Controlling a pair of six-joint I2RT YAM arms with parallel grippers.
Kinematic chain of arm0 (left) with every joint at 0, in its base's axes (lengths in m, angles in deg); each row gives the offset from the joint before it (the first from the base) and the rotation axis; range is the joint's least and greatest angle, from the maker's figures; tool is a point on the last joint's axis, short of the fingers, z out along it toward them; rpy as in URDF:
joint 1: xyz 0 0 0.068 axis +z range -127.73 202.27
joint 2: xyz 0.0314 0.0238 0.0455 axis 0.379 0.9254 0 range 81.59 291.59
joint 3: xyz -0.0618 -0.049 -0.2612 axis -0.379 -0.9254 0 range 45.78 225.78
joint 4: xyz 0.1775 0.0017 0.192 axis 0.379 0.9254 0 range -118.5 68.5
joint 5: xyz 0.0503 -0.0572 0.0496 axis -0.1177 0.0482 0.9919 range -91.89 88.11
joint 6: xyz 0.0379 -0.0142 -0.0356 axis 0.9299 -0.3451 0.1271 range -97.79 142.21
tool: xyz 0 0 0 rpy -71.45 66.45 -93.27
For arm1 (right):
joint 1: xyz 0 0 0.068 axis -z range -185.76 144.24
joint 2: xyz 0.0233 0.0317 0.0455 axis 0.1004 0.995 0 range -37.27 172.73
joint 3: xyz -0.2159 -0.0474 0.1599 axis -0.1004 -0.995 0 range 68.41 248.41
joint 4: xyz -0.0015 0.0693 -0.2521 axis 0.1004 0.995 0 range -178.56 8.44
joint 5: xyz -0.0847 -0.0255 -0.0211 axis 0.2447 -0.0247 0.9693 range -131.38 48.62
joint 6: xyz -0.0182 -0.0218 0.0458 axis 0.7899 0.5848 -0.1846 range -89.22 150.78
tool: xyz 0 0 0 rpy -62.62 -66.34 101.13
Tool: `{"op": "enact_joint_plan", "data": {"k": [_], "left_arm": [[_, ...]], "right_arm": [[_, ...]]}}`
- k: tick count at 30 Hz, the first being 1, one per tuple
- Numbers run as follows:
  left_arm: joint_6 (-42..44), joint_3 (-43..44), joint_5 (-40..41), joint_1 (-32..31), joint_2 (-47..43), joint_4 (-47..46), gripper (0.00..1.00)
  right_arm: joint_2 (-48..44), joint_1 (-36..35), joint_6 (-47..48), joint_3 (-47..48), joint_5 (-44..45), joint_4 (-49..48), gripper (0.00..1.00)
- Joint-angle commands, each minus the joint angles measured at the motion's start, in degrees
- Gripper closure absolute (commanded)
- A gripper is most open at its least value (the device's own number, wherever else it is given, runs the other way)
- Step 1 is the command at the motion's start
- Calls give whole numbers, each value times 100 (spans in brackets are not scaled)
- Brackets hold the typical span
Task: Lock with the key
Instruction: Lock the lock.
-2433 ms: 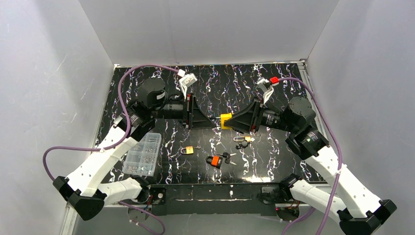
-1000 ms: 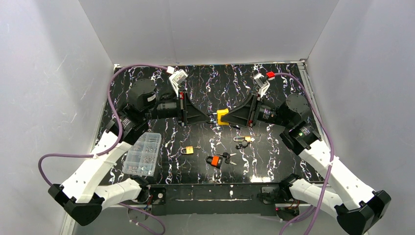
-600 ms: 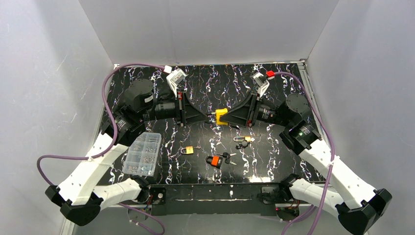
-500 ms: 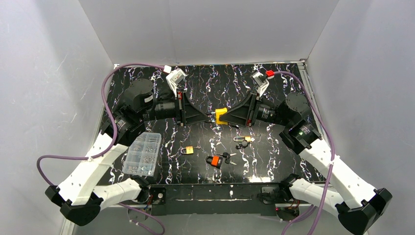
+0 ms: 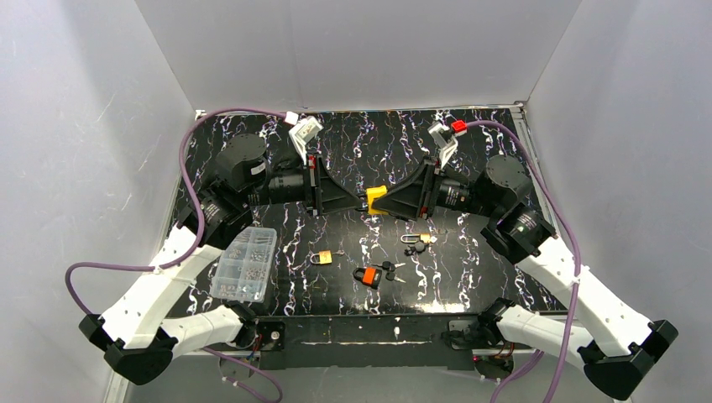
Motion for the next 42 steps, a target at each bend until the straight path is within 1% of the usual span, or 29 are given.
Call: {"op": "enact_joint_plan", "data": {"k": [1, 12, 14, 16, 17, 19, 20, 21, 22, 23, 25, 28, 32, 36, 42], "left_arm": [[-211, 34, -48, -311, 500, -743, 100], [-154, 102, 104, -505, 577, -697, 100], [-127, 85, 239, -506, 503, -619, 100], [-22, 104, 548, -501, 396, -364, 100], [41, 133, 755, -485, 353, -204, 100], [78, 126, 1046, -403, 254, 20, 100], [40, 110, 1112, -309, 210, 92, 100], [-20, 92, 1100, -196, 168, 140, 100], [-97, 41, 1015, -38, 113, 117, 100], [-202, -37, 878, 124, 56, 37, 100], [-394, -230, 453, 425, -68, -234, 100], [-502, -320, 54, 681, -150, -470, 100], [-515, -287, -315, 732, -183, -660, 100], [-565, -252, -706, 734, -176, -894, 100], [-587, -208, -922, 734, -176, -935, 100]], "right_arm": [[243, -552, 236, 293, -294, -281, 99], [399, -755, 379, 412, -237, -108, 99], [366, -750, 415, 392, -152, -80, 99], [269, -737, 528, 393, 1, 90, 99], [207, -721, 636, 409, 75, 254, 91], [68, -620, 800, 424, 139, 475, 59], [-14, -521, 852, 401, 143, 561, 46], [-140, -387, 878, 361, 113, 590, 37], [-224, -224, 871, 302, 25, 585, 30], [-314, -22, 838, 244, -98, 563, 26], [-478, 409, 691, 83, -442, 414, 21], [-643, 1053, 360, -178, -1026, -40, 20], [-678, 1647, -238, -487, -1725, -772, 20], [-504, 1719, -301, -462, -1821, -907, 23], [-345, 1746, -402, -428, -1826, -1161, 26]]}}
